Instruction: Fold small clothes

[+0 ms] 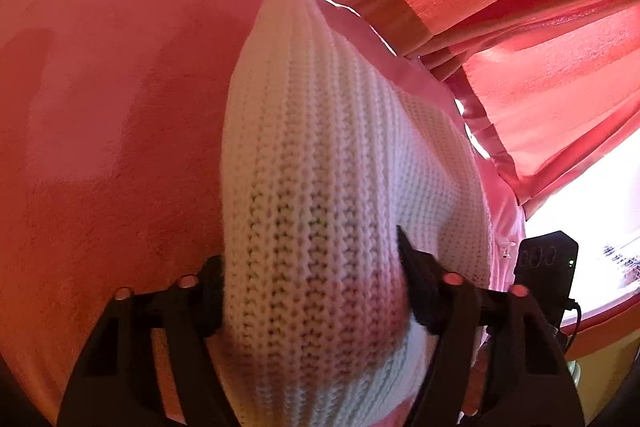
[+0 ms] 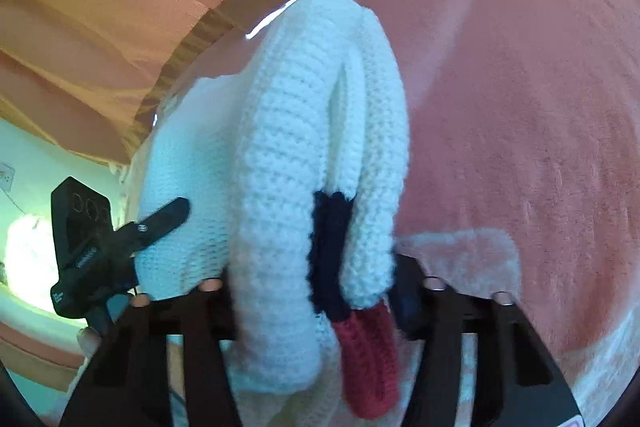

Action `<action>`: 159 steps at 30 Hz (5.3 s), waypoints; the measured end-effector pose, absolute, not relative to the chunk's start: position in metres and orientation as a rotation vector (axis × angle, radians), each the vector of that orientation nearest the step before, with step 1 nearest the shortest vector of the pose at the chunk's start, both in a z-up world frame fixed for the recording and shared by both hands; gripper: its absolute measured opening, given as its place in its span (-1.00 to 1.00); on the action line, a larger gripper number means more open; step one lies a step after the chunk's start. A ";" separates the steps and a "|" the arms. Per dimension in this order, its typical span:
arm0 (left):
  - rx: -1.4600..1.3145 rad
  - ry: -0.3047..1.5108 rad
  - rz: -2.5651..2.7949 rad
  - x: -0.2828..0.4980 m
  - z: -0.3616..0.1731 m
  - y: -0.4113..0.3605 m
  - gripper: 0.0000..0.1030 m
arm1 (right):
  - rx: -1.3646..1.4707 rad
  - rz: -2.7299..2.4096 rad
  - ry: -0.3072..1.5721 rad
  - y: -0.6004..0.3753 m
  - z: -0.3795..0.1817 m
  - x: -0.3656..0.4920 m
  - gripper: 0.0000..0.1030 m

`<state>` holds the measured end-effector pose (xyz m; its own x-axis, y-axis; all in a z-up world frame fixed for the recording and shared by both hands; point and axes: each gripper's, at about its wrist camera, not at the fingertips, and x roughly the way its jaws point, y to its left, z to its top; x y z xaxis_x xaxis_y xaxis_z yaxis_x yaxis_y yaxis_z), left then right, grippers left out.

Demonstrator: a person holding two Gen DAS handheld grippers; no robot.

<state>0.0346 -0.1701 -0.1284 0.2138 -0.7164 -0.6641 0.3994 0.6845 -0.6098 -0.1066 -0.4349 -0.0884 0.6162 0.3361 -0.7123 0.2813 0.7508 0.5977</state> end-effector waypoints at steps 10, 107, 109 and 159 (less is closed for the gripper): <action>-0.343 0.987 -0.977 -0.003 -0.055 -0.186 -0.15 | 0.629 -0.037 0.688 -0.430 0.015 -0.161 -0.24; 0.001 0.827 -0.236 0.046 -0.064 0.067 0.30 | 0.085 0.197 0.964 -0.138 -0.047 0.009 -0.85; -0.047 0.864 -0.234 0.045 -0.076 0.078 0.30 | 0.159 0.220 0.980 -0.147 -0.050 0.007 -0.71; 0.078 0.876 -0.180 0.053 -0.098 0.038 0.39 | 0.121 0.119 0.986 -0.157 -0.079 0.023 -0.73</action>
<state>0.0534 0.0378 -0.0979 0.6265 -0.1252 -0.7693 0.1888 0.9820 -0.0061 0.0233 -0.1571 -0.0790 0.5463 0.1552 -0.8231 -0.0452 0.9867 0.1561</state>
